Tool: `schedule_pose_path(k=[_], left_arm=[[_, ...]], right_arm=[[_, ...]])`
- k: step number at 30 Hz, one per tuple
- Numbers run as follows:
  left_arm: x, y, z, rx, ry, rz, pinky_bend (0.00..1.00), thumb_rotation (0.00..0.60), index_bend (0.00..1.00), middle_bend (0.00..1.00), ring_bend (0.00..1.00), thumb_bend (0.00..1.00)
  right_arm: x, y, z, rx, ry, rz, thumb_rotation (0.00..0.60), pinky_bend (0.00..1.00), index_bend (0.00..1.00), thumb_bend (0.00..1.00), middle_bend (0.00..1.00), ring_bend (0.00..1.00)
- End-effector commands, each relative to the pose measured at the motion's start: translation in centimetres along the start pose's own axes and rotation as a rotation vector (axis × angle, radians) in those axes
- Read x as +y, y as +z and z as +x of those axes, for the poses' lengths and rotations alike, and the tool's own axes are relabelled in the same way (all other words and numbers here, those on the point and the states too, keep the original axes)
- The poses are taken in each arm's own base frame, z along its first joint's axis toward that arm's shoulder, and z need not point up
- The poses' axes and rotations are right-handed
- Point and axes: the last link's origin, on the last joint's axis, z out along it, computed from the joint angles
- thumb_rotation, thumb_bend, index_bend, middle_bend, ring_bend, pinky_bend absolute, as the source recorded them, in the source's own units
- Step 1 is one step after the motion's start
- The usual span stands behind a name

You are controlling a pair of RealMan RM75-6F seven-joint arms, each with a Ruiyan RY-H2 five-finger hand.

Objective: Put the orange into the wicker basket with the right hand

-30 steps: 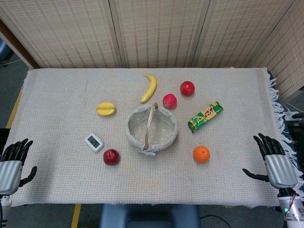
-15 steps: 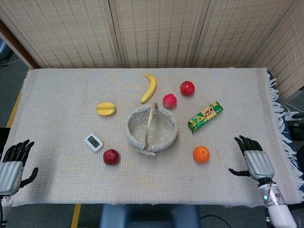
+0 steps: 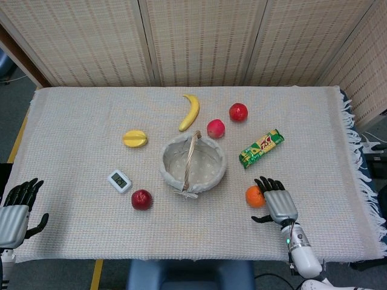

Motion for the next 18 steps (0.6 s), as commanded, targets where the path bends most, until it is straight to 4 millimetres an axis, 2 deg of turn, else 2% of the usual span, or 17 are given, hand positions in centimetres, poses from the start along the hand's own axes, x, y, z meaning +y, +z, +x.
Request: schedule_pose_path(k=[1, 7, 8, 9, 11, 13, 14, 16, 18], left_arm=[[0.0, 0.0, 0.0, -0.003, -0.003, 0.001, 0.07, 0.600, 0.00, 0.00, 0.00, 0.38], [0.0, 0.0, 0.0, -0.010, -0.010, 0.003, 0.07, 0.600, 0.00, 0.00, 0.00, 0.38], [-0.1, 0.0, 0.0, -0.012, -0.011, 0.004, 0.07, 0.600, 0.00, 0.00, 0.00, 0.38], [0.0, 0.0, 0.0, -0.014, -0.016, 0.004, 0.07, 0.600, 0.00, 0.00, 0.00, 0.38], [0.1, 0.0, 0.0, -0.018, -0.030, 0.001, 0.07, 0.600, 0.00, 0.00, 0.00, 0.38], [0.2, 0.0, 0.0, -0.017, -0.033, -0.006, 0.07, 0.600, 0.00, 0.00, 0.00, 0.38], [0.2, -0.1, 0.0, -0.017, -0.033, -0.008, 0.07, 0.600, 0.00, 0.00, 0.00, 0.38], [0.1, -0.1, 0.0, -0.017, -0.036, -0.008, 0.07, 0.600, 0.00, 0.00, 0.00, 0.38], [0.1, 0.0, 0.0, -0.016, -0.039, -0.006, 0.07, 0.600, 0.00, 0.00, 0.00, 0.38]], right_arm=[[-0.6, 1.0, -0.1, 0.007, 0.003, -0.018, 0.414, 0.08, 0.00, 0.06, 0.00, 0.00], [-1.3, 1.6, -0.9, -0.005, -0.012, -0.034, 0.416, 0.14, 0.00, 0.09, 0.00, 0.00], [-1.4, 1.6, -1.0, -0.003, -0.013, -0.041, 0.458, 0.18, 0.00, 0.11, 0.02, 0.02], [-1.4, 1.8, -1.1, 0.011, -0.012, -0.052, 0.506, 0.24, 0.00, 0.15, 0.08, 0.07], [-1.5, 2.1, -1.4, 0.033, -0.015, -0.069, 0.598, 0.42, 0.00, 0.22, 0.30, 0.31], [-1.8, 2.4, -1.8, 0.048, -0.016, -0.074, 0.600, 0.57, 0.00, 0.26, 0.46, 0.51], [-1.9, 2.5, -1.9, 0.057, -0.014, -0.073, 0.600, 0.63, 0.01, 0.27, 0.52, 0.57], [-2.3, 2.6, -1.8, 0.075, 0.010, -0.059, 0.600, 0.68, 0.02, 0.28, 0.59, 0.64], [-2.6, 2.5, -1.4, 0.097, 0.032, -0.042, 0.600, 0.68, 0.04, 0.29, 0.61, 0.66]])
